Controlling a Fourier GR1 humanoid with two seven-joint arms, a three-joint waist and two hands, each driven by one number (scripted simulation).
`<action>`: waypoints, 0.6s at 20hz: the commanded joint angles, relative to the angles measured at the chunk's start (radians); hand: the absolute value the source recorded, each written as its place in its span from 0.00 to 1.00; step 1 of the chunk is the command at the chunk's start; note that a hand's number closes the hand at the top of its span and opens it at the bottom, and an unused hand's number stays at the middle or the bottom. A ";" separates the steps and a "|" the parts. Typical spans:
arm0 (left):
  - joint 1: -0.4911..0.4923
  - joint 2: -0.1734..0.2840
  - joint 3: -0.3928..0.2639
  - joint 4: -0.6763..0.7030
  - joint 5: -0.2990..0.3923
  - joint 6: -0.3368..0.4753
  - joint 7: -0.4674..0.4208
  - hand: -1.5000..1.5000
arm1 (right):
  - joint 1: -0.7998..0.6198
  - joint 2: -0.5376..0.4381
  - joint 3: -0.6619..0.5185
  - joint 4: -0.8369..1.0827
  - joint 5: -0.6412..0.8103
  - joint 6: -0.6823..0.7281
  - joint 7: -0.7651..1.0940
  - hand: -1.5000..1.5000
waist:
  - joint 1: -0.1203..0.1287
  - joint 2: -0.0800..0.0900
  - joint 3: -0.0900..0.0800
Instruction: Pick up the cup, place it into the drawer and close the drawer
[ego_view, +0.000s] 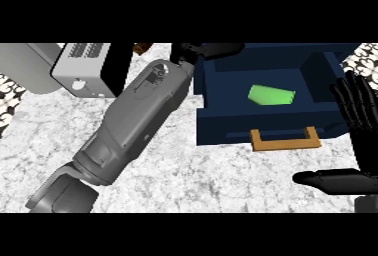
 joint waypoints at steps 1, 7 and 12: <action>-0.040 0.000 -0.125 0.026 0.093 0.077 0.017 1.00 | -0.009 -0.007 -0.009 0.039 -0.001 0.010 -0.028 0.00 | -0.016 0.001 0.001; -0.024 0.000 -0.233 0.109 0.097 0.081 0.037 1.00 | -0.029 -0.042 -0.049 0.085 -0.034 0.041 -0.046 0.00 | -0.021 0.005 0.001; 0.030 0.000 -0.371 0.063 0.128 0.108 0.052 0.00 | -0.024 -0.019 -0.021 0.025 -0.028 0.024 -0.011 0.00 | -0.040 0.004 0.001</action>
